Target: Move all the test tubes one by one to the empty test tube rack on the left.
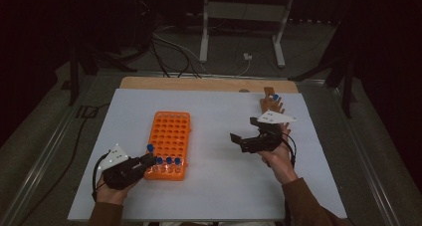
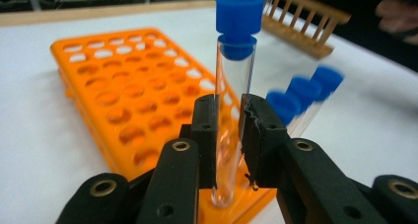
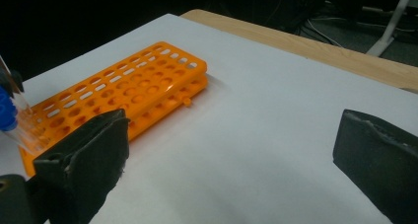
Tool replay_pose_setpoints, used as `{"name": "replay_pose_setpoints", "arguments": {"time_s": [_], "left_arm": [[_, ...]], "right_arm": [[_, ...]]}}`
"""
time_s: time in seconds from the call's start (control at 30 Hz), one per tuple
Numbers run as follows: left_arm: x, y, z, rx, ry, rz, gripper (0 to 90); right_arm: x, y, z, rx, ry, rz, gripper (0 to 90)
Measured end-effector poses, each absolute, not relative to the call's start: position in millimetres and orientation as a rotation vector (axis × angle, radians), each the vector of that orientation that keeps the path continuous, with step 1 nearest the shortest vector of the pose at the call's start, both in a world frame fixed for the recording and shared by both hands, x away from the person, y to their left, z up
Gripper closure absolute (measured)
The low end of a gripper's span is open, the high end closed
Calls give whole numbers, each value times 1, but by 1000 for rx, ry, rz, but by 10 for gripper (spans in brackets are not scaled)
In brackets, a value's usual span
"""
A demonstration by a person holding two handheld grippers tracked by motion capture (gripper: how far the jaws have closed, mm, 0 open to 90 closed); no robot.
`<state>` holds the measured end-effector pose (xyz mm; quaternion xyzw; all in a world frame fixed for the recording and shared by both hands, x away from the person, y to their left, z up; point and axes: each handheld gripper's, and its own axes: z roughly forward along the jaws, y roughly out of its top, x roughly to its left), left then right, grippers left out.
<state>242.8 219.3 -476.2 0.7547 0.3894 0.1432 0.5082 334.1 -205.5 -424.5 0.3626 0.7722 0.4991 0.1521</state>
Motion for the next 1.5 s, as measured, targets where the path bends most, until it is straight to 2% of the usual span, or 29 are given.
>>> {"name": "replay_pose_setpoints", "arguments": {"time_s": [0.67, 1.0, 1.2, 1.5], "left_arm": [[240, 203, -486, 2047, 928, 415, 780], [240, 203, -487, 2050, 929, 408, 777], [242, 214, -485, 1954, 933, 344, 641], [236, 223, -476, 1879, 886, 349, 480]], "right_arm": [[325, -225, -430, 1062, 2185, 1462, 6], [327, -231, -429, 1080, 2161, 1466, 7], [329, -233, -429, 1088, 2152, 1471, 7], [331, -235, -429, 1097, 2144, 1470, 6]]}}
